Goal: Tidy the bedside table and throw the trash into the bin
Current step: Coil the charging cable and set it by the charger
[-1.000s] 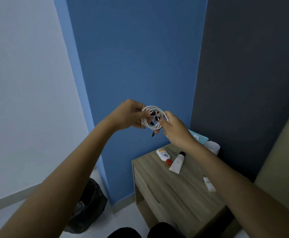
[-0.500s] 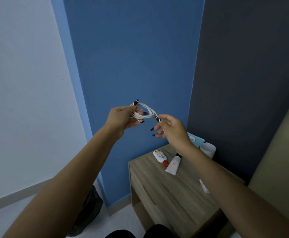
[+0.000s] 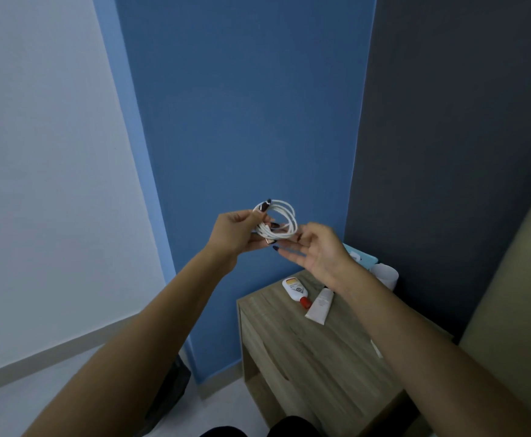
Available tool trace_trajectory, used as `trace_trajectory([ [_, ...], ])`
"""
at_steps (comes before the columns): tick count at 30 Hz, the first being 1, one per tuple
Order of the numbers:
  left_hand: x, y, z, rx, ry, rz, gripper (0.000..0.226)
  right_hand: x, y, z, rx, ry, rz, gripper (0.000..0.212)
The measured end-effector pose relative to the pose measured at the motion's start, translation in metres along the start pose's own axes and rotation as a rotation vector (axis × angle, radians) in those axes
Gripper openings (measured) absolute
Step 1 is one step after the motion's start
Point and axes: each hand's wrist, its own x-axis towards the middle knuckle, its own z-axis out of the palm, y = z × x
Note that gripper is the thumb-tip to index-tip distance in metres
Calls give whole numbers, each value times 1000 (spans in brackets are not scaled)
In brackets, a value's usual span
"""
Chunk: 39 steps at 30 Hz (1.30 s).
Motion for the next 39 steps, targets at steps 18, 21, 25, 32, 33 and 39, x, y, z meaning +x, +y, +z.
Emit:
trace_trajectory([
  [18, 6, -30, 8, 274, 165, 218, 20, 6, 16, -9, 34, 105, -17, 22],
  [21, 6, -31, 7, 321, 160, 238, 19, 5, 16, -10, -6, 85, 10, 17],
  [25, 8, -33, 6, 448, 168, 268, 18, 2, 10, -7, 170, 68, 92, 18],
  [32, 9, -26, 9, 487, 183, 360, 18, -1, -4, -2, 264, -29, 142, 2],
  [33, 10, -25, 10, 490, 171, 378, 18, -1, -5, -1, 221, -29, 132, 7],
  [39, 10, -21, 17, 455, 214, 430, 18, -3, -7, 9, -359, 217, -222, 42],
])
